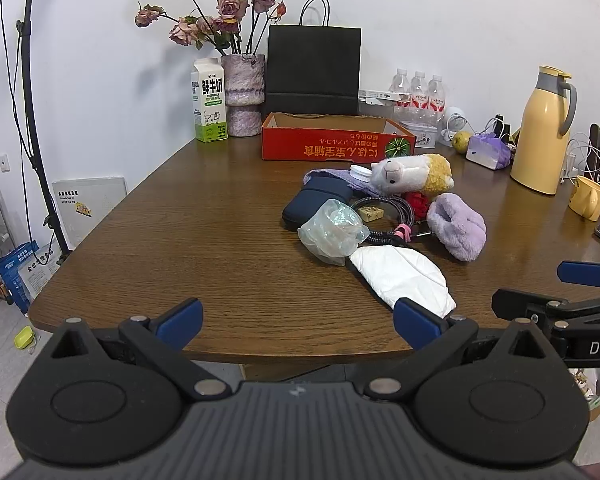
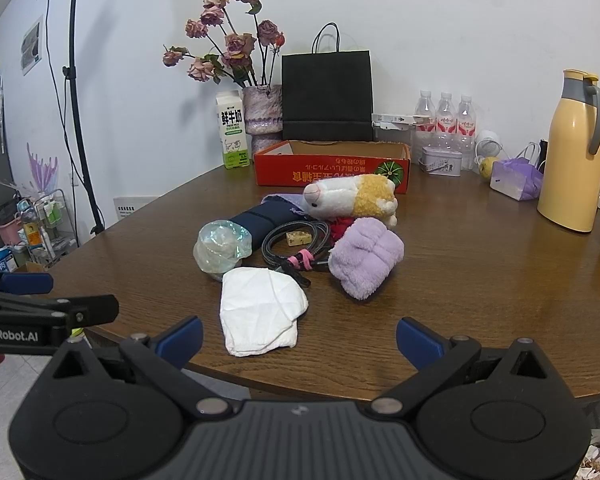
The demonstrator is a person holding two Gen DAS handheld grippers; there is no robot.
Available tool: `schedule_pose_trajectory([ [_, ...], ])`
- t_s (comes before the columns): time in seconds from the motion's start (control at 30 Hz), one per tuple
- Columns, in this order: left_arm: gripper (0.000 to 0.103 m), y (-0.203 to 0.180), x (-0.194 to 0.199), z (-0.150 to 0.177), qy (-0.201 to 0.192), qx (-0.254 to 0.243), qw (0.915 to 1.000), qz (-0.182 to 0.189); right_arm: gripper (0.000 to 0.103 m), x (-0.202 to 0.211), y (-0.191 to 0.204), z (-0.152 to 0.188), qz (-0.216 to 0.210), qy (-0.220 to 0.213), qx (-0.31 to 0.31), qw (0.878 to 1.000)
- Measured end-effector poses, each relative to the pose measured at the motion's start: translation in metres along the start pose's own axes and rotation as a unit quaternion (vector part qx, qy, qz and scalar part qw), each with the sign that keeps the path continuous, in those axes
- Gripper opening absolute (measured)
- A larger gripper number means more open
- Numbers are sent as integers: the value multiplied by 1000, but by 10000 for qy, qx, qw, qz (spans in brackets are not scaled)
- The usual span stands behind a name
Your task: Organize objects
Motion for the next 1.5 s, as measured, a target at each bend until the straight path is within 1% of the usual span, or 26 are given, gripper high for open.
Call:
schedule_pose_trajectory([
  [1.5,103,0,1,0,-12,6,10000,9,103,1,3,-1,-2,-4,35,10000],
])
Point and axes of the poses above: each gripper's, at about its wrist camera, not at the fingertips, and x roughly against the way its jaws point, y to its left, z to its underside, the point moved 7 cm from there along -x, roughly the way its jaws point, and after that the axes turned 9 degrees about -z, right-handed, at the moved point
